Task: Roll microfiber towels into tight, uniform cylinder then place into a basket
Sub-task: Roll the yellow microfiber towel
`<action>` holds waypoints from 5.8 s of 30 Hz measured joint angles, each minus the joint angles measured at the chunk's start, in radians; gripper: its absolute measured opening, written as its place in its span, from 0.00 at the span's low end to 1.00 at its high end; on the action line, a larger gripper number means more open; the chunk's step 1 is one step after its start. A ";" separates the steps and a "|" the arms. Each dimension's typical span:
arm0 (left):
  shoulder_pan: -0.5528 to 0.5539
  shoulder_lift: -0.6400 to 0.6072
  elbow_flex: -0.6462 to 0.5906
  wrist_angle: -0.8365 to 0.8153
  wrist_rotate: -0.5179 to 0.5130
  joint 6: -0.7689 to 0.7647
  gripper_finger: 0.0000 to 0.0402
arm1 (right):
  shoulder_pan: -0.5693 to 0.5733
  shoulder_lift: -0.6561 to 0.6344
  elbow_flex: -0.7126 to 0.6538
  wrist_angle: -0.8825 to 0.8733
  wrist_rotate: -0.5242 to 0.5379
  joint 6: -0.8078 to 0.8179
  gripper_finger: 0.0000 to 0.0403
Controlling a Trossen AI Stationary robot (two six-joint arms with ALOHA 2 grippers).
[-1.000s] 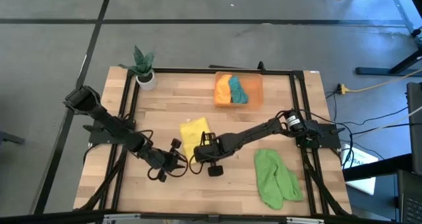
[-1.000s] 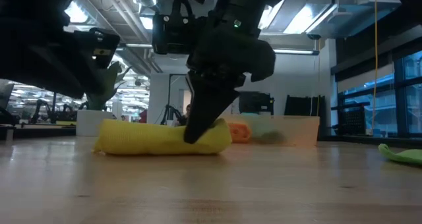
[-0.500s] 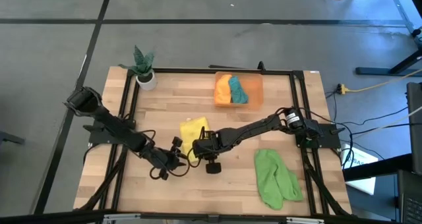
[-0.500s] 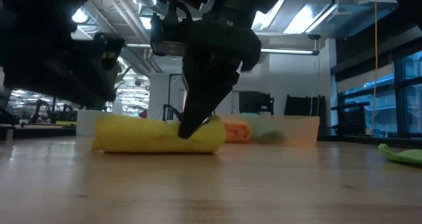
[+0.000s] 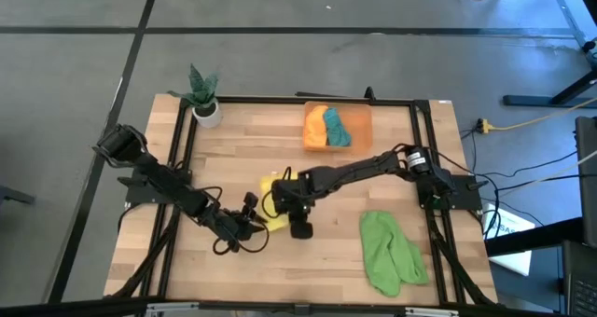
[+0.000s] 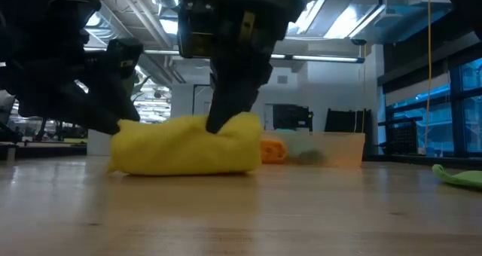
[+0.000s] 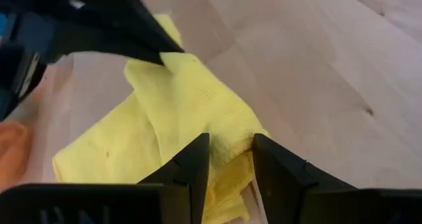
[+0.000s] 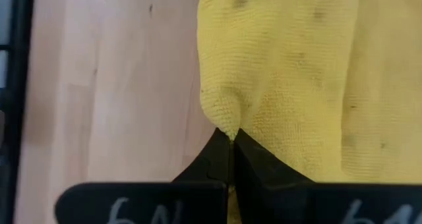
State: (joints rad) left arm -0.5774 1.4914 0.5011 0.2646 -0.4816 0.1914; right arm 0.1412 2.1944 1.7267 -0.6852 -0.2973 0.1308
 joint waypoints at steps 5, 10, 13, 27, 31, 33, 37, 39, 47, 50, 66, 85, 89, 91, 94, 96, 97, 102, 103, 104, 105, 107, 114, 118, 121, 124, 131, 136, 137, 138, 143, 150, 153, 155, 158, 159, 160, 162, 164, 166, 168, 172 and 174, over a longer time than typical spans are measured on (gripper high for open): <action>-0.008 0.000 0.007 -0.007 -0.038 0.005 0.27 | -0.053 0.000 0.014 -0.012 -0.104 0.060 0.02; -0.048 -0.001 0.039 -0.036 -0.119 0.071 0.26 | -0.109 0.000 0.013 -0.013 -0.239 0.099 0.02; -0.071 -0.001 0.070 -0.100 -0.199 0.089 0.27 | -0.140 0.000 0.013 -0.016 -0.273 0.107 0.03; -0.063 -0.002 0.094 -0.179 -0.242 0.073 0.27 | -0.274 0.005 0.013 -0.014 -0.430 0.145 0.03; -0.052 -0.002 0.094 -0.203 -0.242 0.049 0.26 | -0.296 0.023 0.011 -0.008 -0.430 0.146 0.03; -0.051 -0.002 0.094 -0.211 -0.242 0.049 0.26 | -0.303 0.028 0.011 -0.007 -0.427 0.139 0.03; -0.051 -0.002 0.094 -0.215 -0.242 0.048 0.27 | -0.308 0.040 0.011 -0.002 -0.372 0.124 0.03; -0.051 -0.002 0.094 -0.216 -0.242 0.048 0.26 | -0.308 0.045 0.011 0.012 -0.330 0.122 0.03; -0.043 -0.002 0.094 -0.224 -0.331 -0.002 0.26 | -0.315 0.046 0.011 0.017 -0.166 0.113 0.03; -0.022 -0.002 0.094 -0.237 -0.338 -0.074 0.27 | -0.314 0.046 0.011 0.018 -0.111 0.103 0.03; 0.219 0.000 0.094 -0.318 -0.165 -0.264 0.27 | -0.274 0.046 0.011 0.039 -0.094 0.071 0.03; 0.292 0.060 0.095 -0.317 -0.017 -0.260 0.27 | -0.271 0.046 0.011 0.059 -0.096 0.074 0.18; 0.296 0.060 0.095 -0.317 0.005 -0.261 0.26 | -0.271 0.046 0.012 0.067 -0.096 0.074 0.26; 0.296 0.060 0.095 -0.317 0.007 -0.261 0.26 | -0.271 0.046 0.012 0.067 -0.096 0.074 0.30; 0.296 0.060 0.095 -0.317 0.008 -0.261 0.27 | -0.282 0.046 0.013 0.070 -0.108 0.079 0.35; 0.296 0.060 0.095 -0.317 0.008 -0.261 0.27 | -0.300 0.043 0.013 0.070 -0.139 0.104 0.37; 0.296 0.060 0.095 -0.317 0.008 -0.262 0.27 | -0.310 0.038 0.013 0.070 -0.155 0.107 0.37; 0.296 0.060 0.095 -0.324 0.009 -0.263 0.27 | -0.327 -0.035 0.014 0.034 -0.150 0.028 0.38; 0.297 0.060 0.095 -0.325 0.008 -0.263 0.27 | -0.318 -0.049 0.014 0.027 -0.137 0.010 0.38; 0.298 0.060 0.095 -0.325 0.008 -0.263 0.27 | -0.306 -0.061 0.014 0.022 -0.121 -0.013 0.38; 0.299 0.060 0.095 -0.326 0.007 -0.263 0.27 | -0.291 -0.070 0.014 0.020 -0.102 -0.041 0.38; 0.303 0.060 0.095 -0.327 0.007 -0.262 0.27 | -0.251 -0.079 0.014 0.010 -0.061 -0.109 0.38; 0.323 0.060 0.094 -0.349 0.006 -0.263 0.27 | -0.089 -0.072 -0.014 -0.034 0.205 -0.291 0.38; 0.325 0.060 0.094 -0.350 0.005 -0.263 0.27 | -0.031 -0.072 -0.056 0.043 0.329 -0.346 0.38; 0.325 0.060 0.094 -0.350 0.006 -0.263 0.27 | -0.013 -0.071 -0.105 0.092 0.369 -0.350 0.38; 0.325 0.060 0.094 -0.351 0.021 -0.263 0.27 | -0.011 -0.072 -0.160 0.129 0.376 -0.357 0.38; 0.325 0.060 0.094 -0.351 0.028 -0.263 0.27 | -0.010 -0.071 -0.286 0.312 0.378 -0.477 0.38; 0.325 0.060 0.094 -0.351 0.029 -0.263 0.27 | -0.011 -0.071 -0.328 0.366 0.376 -0.477 0.38; 0.325 0.060 0.094 -0.351 0.029 -0.263 0.27 | -0.011 -0.073 -0.337 0.378 0.380 -0.475 0.38; 0.325 0.060 0.094 -0.351 0.029 -0.263 0.27 | -0.011 -0.074 -0.347 0.390 0.388 -0.472 0.38; 0.325 0.060 0.094 -0.351 0.030 -0.263 0.27 | -0.008 -0.078 -0.371 0.406 0.438 -0.443 0.35; 0.325 0.060 0.094 -0.350 0.032 -0.260 0.27 | -0.008 -0.075 -0.373 0.411 0.452 -0.392 0.09; 0.325 0.060 0.094 -0.350 0.032 -0.257 0.27 | -0.012 -0.074 -0.369 0.407 0.442 -0.368 0.03; 0.325 0.060 0.094 -0.350 0.032 -0.234 0.27 | -0.014 -0.072 -0.356 0.399 0.425 -0.344 0.03; 0.322 0.044 0.094 -0.368 0.033 -0.209 0.27 | -0.019 -0.069 -0.324 0.356 0.398 -0.336 0.02; 0.320 0.035 0.094 -0.379 0.034 -0.208 0.27 | -0.022 -0.067 -0.309 0.332 0.397 -0.321 0.02; 0.318 0.024 0.094 -0.394 0.036 -0.208 0.27 | -0.025 -0.067 -0.293 0.300 0.390 -0.311 0.01; 0.311 -0.012 0.094 -0.431 0.036 -0.208 0.27 | -0.035 -0.067 -0.267 0.258 0.362 -0.289 0.01; 0.302 -0.052 0.094 -0.461 0.033 -0.208 0.27 | -0.044 -0.067 -0.251 0.239 0.329 -0.280 0.01; 0.291 -0.096 0.094 -0.494 0.028 -0.212 0.27 | -0.055 -0.067 -0.235 0.228 0.279 -0.265 0.01; 0.280 -0.143 0.094 -0.520 0.027 -0.214 0.27 | -0.067 -0.067 -0.223 0.233 0.220 -0.252 0.01; 0.260 -0.221 0.094 -0.576 0.022 -0.235 0.27 | -0.094 -0.067 -0.196 0.225 0.108 -0.206 0.01; 0.248 -0.248 0.094 -0.601 0.021 -0.234 0.27 | -0.111 -0.067 -0.183 0.225 0.049 -0.184 0.00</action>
State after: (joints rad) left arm -0.3292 1.2430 0.5949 -0.3368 -0.4609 -0.0429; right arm 0.0304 2.1277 1.5432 -0.4607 -0.2487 -0.0536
